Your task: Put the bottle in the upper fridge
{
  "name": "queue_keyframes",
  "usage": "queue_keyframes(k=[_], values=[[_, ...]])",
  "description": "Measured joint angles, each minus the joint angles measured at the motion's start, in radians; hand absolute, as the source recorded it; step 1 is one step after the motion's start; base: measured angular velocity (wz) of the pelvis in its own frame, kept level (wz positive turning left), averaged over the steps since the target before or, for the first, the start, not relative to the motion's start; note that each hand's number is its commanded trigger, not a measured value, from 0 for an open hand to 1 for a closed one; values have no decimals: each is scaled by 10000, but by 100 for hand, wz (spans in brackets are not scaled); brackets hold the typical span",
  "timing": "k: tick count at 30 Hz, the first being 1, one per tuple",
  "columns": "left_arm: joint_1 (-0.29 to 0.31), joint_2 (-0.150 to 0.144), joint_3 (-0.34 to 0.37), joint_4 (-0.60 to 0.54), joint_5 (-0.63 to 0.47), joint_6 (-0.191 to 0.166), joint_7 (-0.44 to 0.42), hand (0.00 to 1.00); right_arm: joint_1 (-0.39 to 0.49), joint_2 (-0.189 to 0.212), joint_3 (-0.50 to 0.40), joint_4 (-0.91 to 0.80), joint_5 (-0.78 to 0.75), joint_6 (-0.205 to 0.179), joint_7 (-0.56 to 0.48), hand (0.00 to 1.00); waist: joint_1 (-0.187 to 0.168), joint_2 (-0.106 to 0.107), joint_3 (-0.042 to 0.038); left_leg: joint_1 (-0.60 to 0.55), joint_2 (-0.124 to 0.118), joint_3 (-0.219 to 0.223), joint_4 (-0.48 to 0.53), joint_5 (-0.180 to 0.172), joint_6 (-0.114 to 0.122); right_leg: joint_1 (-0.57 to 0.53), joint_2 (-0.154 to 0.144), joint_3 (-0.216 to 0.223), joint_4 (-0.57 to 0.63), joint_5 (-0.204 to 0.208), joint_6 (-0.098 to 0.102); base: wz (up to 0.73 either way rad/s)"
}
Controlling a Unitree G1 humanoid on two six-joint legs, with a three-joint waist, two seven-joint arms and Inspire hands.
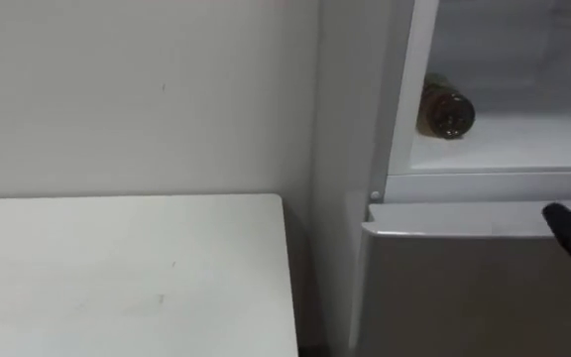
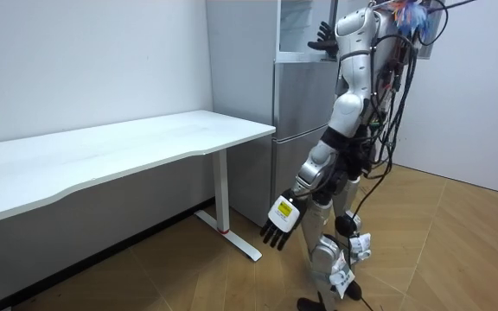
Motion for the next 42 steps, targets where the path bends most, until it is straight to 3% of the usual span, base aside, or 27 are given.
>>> queue_keyframes(k=[3,7,14,21,25,31,42], values=[[-35,-35,-196,73,-28,-47,26,0,581,343,39,415,-1032,-127,-162,0,-100,66,51,17,-1,98,-5,-27,8,-25,30,123,-24,-1,-3,-9],[-128,-46,-433,96,-55,-157,231,0,1395,822,393,1327,-1309,-189,-712,0,-84,56,40,35,-11,120,-47,-34,15,-40,40,268,-27,-4,1,-5],[-119,-60,-480,283,-185,-466,426,0,1534,1390,837,3667,-1424,-299,-1086,0,-78,203,42,83,-3,299,-127,-39,9,-123,79,502,-26,-9,10,-9],[-221,-150,-589,357,-493,-529,418,0,1650,1785,1466,6826,-1223,-486,-1334,0,-82,213,22,91,-19,287,-106,-38,9,-95,34,346,-46,-11,14,0],[-105,-148,-582,344,-592,-529,405,0,1649,1819,1712,8964,-594,-385,-1109,0,-70,271,-23,111,-24,217,-86,-39,11,0,-48,265,-177,-19,26,4],[57,-150,-586,620,-585,-522,401,0,1635,1830,2142,11706,-36,-348,-616,0,76,265,1,286,-38,150,-88,-44,7,187,-44,307,-167,-99,30,3],[187,-199,-579,648,-176,-411,314,0,1313,2220,2489,13112,297,23,1536,0,192,225,61,234,-18,22,-93,-71,-2,182,-42,235,-154,-127,29,2]])
